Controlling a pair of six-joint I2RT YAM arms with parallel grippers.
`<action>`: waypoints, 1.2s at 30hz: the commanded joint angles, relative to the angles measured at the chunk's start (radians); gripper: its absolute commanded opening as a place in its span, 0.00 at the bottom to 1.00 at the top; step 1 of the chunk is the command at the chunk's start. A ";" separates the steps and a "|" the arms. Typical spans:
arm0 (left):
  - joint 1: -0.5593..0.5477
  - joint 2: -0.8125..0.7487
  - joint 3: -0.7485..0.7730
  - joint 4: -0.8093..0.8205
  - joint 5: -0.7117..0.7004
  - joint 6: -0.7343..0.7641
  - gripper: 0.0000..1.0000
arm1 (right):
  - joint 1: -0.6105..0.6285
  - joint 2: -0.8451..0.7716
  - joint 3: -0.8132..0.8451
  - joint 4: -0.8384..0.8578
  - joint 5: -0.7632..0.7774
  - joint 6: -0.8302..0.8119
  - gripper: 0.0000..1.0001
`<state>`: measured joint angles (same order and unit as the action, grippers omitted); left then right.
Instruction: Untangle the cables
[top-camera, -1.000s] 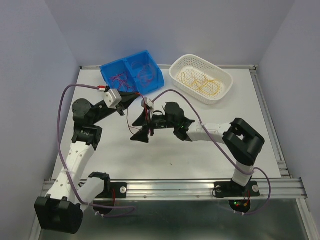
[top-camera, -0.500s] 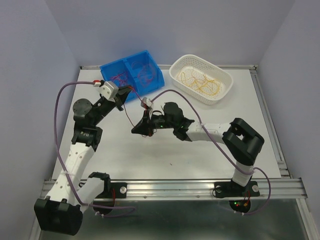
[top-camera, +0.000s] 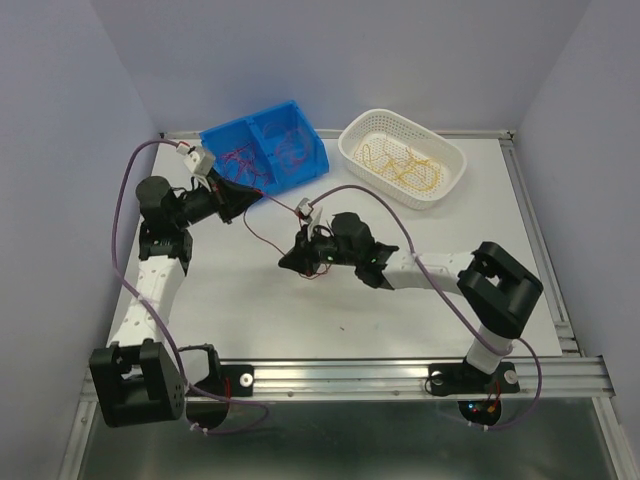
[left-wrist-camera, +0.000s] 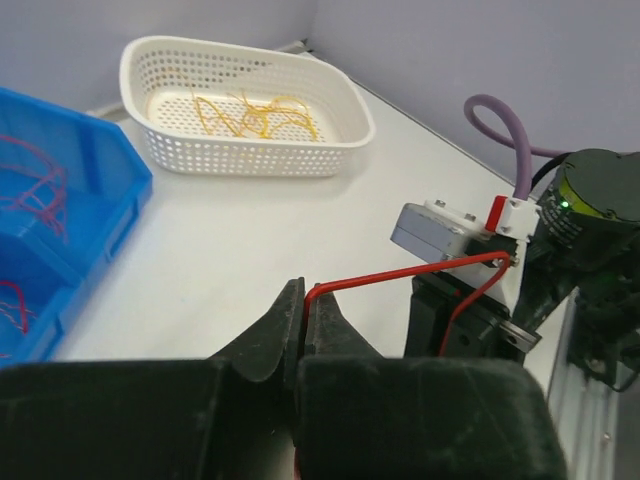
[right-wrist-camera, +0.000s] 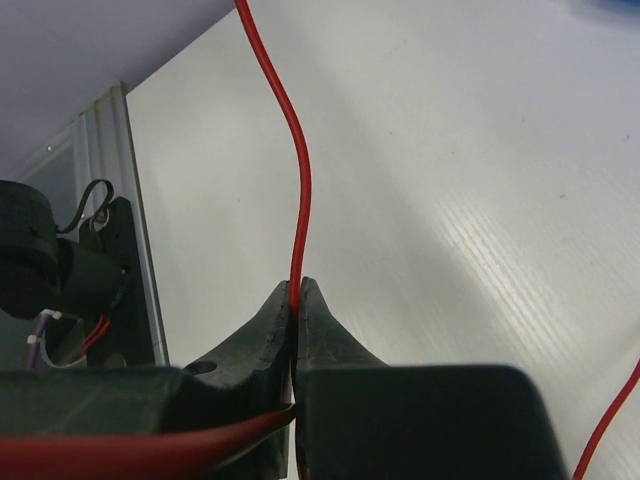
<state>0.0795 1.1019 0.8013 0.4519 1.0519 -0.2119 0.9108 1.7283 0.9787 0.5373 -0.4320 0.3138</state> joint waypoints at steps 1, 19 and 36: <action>0.244 0.038 0.052 0.292 -0.328 -0.049 0.00 | 0.005 -0.084 -0.038 0.118 0.007 -0.104 0.00; 0.175 -0.229 -0.199 0.746 0.134 -0.101 0.00 | -0.131 0.131 0.196 -0.008 -0.162 0.123 0.00; 0.247 0.167 0.107 0.211 -0.257 0.080 0.00 | -0.130 -0.127 0.002 0.073 -0.284 -0.044 0.00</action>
<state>0.2695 1.2518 0.8131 0.5777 0.9943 -0.2272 0.7902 1.6836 1.0298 0.6533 -0.6113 0.3130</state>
